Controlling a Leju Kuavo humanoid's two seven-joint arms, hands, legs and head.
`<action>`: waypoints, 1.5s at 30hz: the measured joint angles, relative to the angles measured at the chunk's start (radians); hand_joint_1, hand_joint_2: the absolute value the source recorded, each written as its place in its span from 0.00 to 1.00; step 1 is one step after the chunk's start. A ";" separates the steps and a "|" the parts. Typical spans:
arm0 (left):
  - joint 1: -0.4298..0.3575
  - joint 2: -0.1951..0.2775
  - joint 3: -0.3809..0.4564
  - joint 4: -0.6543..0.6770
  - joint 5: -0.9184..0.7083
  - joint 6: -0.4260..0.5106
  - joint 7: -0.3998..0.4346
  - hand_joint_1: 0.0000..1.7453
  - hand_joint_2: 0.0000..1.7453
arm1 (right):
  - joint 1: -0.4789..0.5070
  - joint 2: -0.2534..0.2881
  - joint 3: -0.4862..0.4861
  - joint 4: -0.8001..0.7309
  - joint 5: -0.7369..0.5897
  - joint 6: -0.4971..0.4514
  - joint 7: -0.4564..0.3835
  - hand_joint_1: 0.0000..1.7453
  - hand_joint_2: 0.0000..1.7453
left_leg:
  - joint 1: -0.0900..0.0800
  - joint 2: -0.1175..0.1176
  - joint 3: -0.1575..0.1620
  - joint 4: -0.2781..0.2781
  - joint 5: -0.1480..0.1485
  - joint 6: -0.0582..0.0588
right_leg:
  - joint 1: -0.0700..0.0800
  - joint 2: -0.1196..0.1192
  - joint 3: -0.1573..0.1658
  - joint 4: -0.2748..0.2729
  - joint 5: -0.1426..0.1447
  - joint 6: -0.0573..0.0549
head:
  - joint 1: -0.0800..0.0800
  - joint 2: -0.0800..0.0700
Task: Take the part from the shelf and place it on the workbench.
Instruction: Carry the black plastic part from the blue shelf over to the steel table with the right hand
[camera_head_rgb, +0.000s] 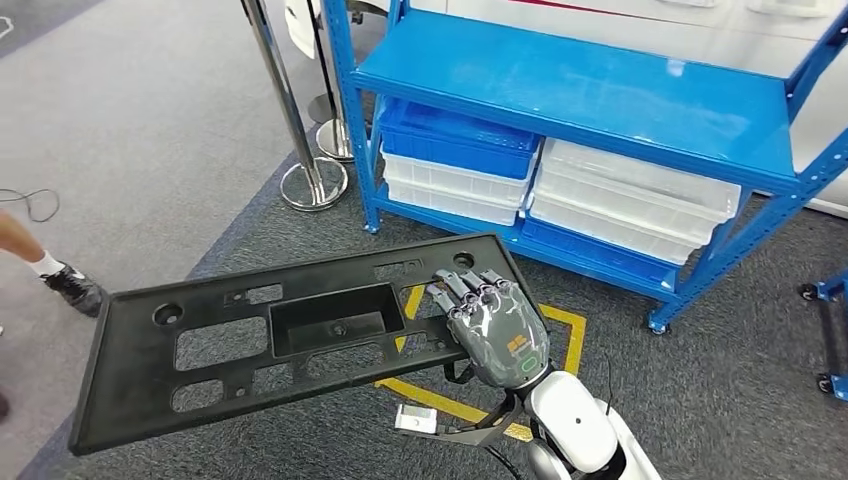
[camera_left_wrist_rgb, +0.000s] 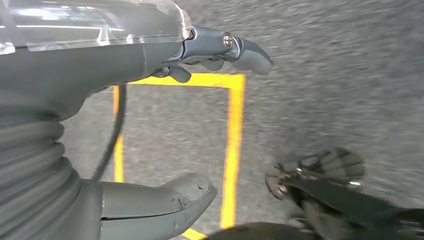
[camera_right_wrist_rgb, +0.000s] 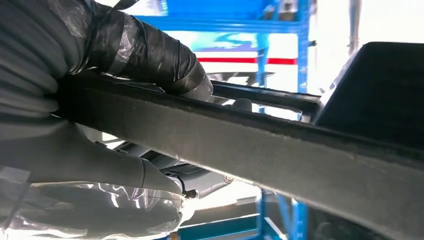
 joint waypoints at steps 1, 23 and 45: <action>0.001 0.005 -0.016 0.006 -0.001 0.002 0.008 0.00 1.00 | -0.001 0.001 0.004 0.007 -0.001 0.000 -0.001 1.00 1.00 | 0.001 0.004 0.006 -0.004 0.011 -0.001 | 0.001 -0.015 0.000 0.001 -0.001 0.000 | 0.000 0.000; -0.029 0.077 0.094 0.055 0.356 0.021 0.048 0.00 1.00 | -0.114 0.047 0.051 0.100 -0.026 0.010 0.005 1.00 1.00 | 0.000 -0.129 0.111 -0.262 0.142 0.025 | -0.010 0.113 0.002 0.020 -0.018 0.035 | 0.000 0.000; -0.035 0.061 0.192 0.056 0.429 0.025 0.066 0.00 1.00 | -0.141 0.050 0.057 0.155 -0.064 -0.013 0.003 1.00 1.00 | -0.013 -0.017 0.121 -0.269 0.135 0.074 | 0.000 0.034 -0.101 0.262 -0.155 0.053 | -0.001 0.000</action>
